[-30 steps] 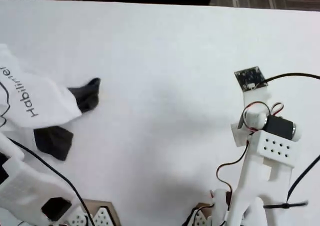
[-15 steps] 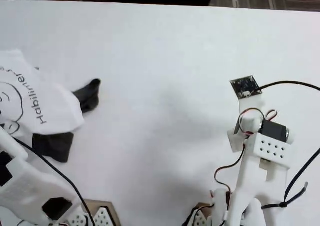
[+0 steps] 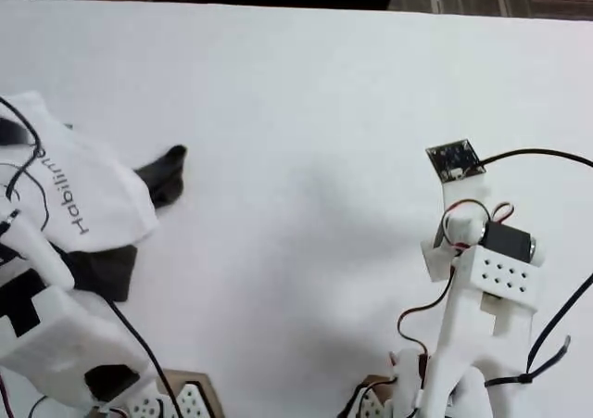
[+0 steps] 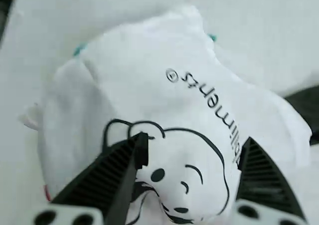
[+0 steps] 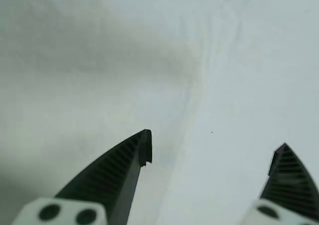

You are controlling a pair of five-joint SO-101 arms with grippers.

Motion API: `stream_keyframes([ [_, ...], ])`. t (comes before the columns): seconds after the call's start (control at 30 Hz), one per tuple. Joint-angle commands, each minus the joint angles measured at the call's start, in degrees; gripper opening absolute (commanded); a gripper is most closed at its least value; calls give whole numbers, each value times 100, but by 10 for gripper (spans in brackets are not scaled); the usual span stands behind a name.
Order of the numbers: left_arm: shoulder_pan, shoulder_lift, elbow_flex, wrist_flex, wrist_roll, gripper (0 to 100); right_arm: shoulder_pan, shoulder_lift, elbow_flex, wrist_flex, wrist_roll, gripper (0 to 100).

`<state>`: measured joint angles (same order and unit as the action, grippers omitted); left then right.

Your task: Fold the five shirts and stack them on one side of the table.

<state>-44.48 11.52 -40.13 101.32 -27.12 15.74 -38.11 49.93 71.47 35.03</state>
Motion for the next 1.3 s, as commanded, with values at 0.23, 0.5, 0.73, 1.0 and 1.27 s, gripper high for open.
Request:
stream_keyframes([
  [0.23, -141, -246, 1587, -237, -53, 239, 22, -22, -53, -84, 18, 373],
  [0.5, -202, -237, 1684, -237, -62, 25, 22, -22, -53, -84, 26, 373],
  [0.73, 88, -290, 1622, -185, -62, 26, 22, -22, -53, -84, 26, 373],
  [1.0, -281, -501, 523, 105, -492, 98, 40, -22, -53, -48, 26, 373],
  [1.27, -1143, -1653, 1824, -176, -1327, 269, 13, -22, -53, -66, 26, 373],
])
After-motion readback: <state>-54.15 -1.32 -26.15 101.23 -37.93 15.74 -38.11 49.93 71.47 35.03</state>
